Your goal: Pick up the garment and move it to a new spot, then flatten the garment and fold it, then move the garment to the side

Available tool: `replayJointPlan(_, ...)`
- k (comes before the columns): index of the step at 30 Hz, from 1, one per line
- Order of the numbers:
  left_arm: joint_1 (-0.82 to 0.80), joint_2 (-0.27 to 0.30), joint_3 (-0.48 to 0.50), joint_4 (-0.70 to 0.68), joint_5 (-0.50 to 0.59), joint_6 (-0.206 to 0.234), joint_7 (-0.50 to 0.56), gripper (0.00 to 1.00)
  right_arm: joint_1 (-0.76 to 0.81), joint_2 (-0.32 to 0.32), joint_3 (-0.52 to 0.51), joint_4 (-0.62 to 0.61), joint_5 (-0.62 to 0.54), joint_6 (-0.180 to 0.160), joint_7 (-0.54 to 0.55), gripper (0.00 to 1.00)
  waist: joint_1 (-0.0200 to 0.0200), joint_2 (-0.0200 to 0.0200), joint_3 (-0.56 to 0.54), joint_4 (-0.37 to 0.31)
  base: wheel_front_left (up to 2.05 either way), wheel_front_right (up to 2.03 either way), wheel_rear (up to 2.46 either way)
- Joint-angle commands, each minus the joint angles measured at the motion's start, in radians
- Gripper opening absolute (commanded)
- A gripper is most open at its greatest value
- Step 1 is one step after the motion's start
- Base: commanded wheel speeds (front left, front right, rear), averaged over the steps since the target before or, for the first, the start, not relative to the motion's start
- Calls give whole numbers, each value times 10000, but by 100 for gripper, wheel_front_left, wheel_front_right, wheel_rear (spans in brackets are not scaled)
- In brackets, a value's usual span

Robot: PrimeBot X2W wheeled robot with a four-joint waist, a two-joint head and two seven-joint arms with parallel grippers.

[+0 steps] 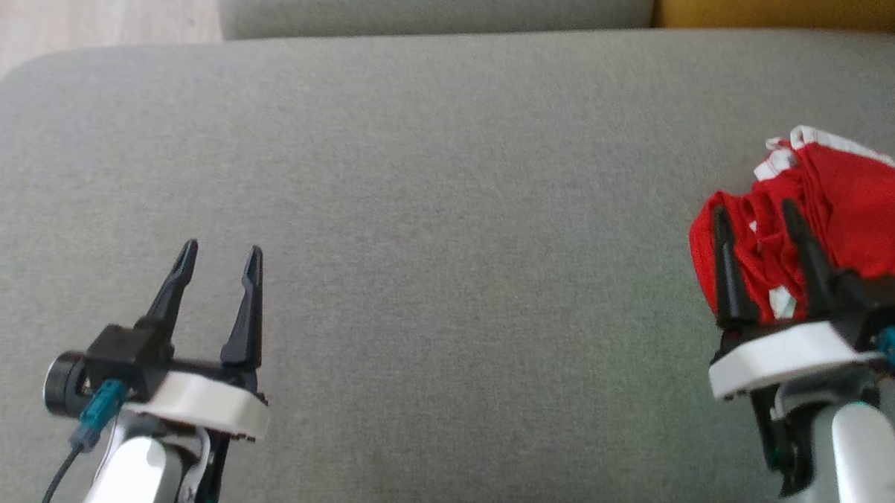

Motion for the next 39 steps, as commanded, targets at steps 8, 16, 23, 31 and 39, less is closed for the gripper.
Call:
replayJointPlan(8, 396, 406, 291, -398, -8, 130, 147, 100, 807, -7, 444, -123, 433, 65, -396, 100, 1, 0, -776, 346, 0, 0, 0)
replayJointPlan(16, 856, 457, 134, -549, 17, 234, 324, 100, 1483, -6, 134, -302, 612, 65, -377, 100, 1, 0, -1215, 461, 0, 0, 0)
replayJointPlan(23, 1089, 547, 84, -680, -1, 310, 445, 100, 1839, -6, -33, -562, 626, 65, -243, 100, 1, 0, -1342, 456, 0, 0, 0)
replayJointPlan(31, 1101, 595, 28, -708, -23, 355, 489, 100, 1929, -5, -54, -704, 685, 65, -197, 100, 1, 0, -1316, 442, 0, 0, 0)
replayJointPlan(39, 1072, 636, -15, -715, -20, 423, 486, 100, 1949, -5, -88, -751, 699, 65, -201, 100, 1, 0, -1273, 442, 0, 0, 0)
